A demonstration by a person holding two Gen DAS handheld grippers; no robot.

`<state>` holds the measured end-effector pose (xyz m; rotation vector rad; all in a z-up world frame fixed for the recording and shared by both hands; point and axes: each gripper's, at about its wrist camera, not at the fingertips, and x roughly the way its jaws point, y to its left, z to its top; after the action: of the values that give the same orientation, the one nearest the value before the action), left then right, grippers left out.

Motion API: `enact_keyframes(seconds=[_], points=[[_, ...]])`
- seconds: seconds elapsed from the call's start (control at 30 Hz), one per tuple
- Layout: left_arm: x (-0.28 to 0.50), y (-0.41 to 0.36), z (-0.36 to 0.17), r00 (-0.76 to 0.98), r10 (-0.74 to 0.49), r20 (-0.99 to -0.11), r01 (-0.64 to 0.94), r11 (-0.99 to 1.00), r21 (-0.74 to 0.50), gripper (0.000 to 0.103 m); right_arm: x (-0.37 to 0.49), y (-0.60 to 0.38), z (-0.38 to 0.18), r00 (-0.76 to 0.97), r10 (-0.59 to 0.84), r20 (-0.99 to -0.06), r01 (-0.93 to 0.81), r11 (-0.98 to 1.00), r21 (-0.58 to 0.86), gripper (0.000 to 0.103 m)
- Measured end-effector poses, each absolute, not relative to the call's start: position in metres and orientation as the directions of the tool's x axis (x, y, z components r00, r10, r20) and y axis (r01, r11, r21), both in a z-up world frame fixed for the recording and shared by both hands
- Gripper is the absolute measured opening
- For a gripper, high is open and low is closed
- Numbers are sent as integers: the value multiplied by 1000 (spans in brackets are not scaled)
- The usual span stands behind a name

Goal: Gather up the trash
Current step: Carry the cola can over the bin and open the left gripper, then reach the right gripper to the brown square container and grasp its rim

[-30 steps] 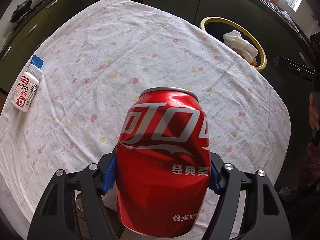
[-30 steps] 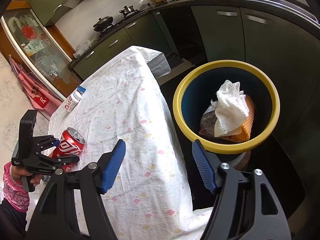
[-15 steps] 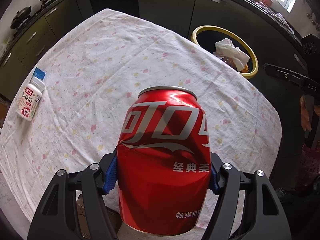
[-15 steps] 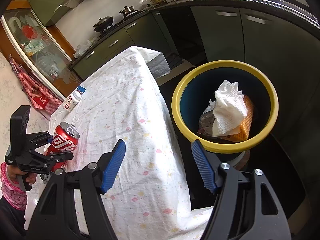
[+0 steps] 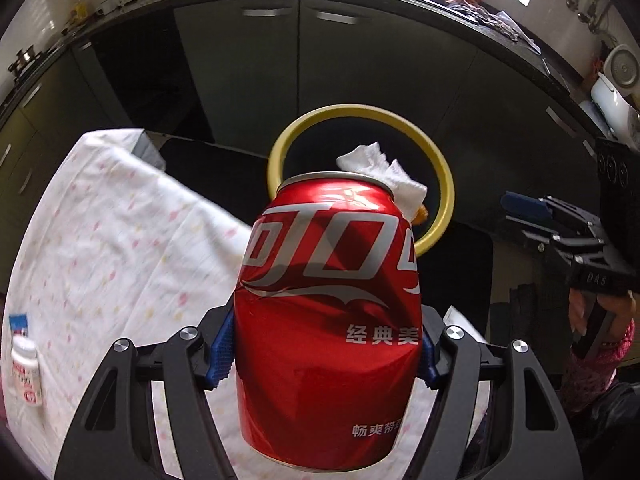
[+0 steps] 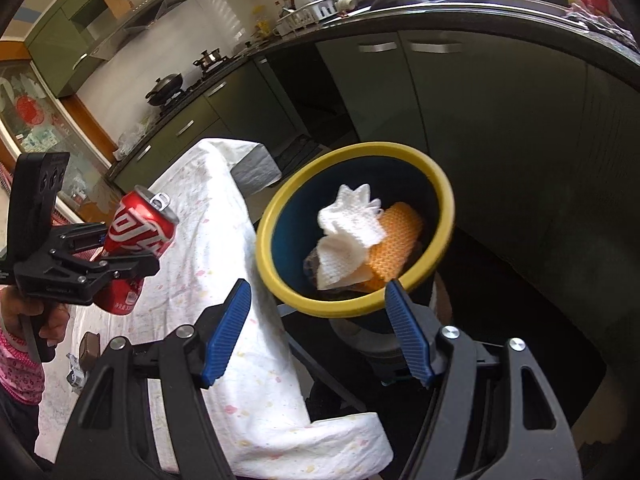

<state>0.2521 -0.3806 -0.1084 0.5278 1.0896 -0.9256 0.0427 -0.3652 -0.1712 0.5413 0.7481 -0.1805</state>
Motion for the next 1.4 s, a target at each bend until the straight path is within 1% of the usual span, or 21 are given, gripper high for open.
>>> enact_keyframes(seconds=[0.1,0.17,0.2,0.23,0.27,0.33,0.47,0.57,0.7,0.83,0.97,1.07,1.27,1.4], points=[[264,-433,-114,158,-375,-913,860,508,-60,69,31,-382,-176,718,3,-696,388,829,403,66],[278,-461,-120,148,-381,-913,853,517,-78,69,26,-390,-181,711,-8,-703,411,816,407,66],[287,-473,-124,149,-385,-911,846,527,-84,74,24,-393,-183,708,-11,-707,420,811,408,67],[297,-484,-129,159,-383,-910,835,544,-83,85,23,-394,-185,705,-12,-709,427,806,411,67],[305,-491,-132,171,-378,-910,826,558,-76,87,22,-396,-186,704,-11,-710,431,801,415,68],[314,-497,-135,193,-371,-909,812,580,-65,87,22,-394,-187,704,-7,-710,429,800,418,68],[308,-469,-116,195,-428,-883,799,591,-110,87,26,-387,-187,703,8,-711,409,814,413,68],[297,-426,-93,250,-461,-852,789,607,-97,87,32,-378,-184,706,22,-708,386,826,410,68],[287,-352,-61,291,-512,-808,737,659,-151,87,43,-362,-181,705,50,-707,340,852,399,68],[276,-270,-34,395,-507,-766,671,729,-136,89,60,-332,-176,684,85,-724,270,893,359,68],[269,-181,-17,554,-431,-713,557,828,-67,92,89,-286,-171,652,157,-741,138,938,319,68],[268,-113,-17,636,-360,-682,449,892,-52,92,116,-237,-170,608,231,-760,-8,959,285,68],[262,7,-30,701,-257,-666,248,962,-111,92,153,-123,-166,460,381,-802,-370,903,217,68],[233,77,-34,757,-152,-635,104,988,-111,92,163,-58,-166,390,440,-809,-511,834,207,68]])
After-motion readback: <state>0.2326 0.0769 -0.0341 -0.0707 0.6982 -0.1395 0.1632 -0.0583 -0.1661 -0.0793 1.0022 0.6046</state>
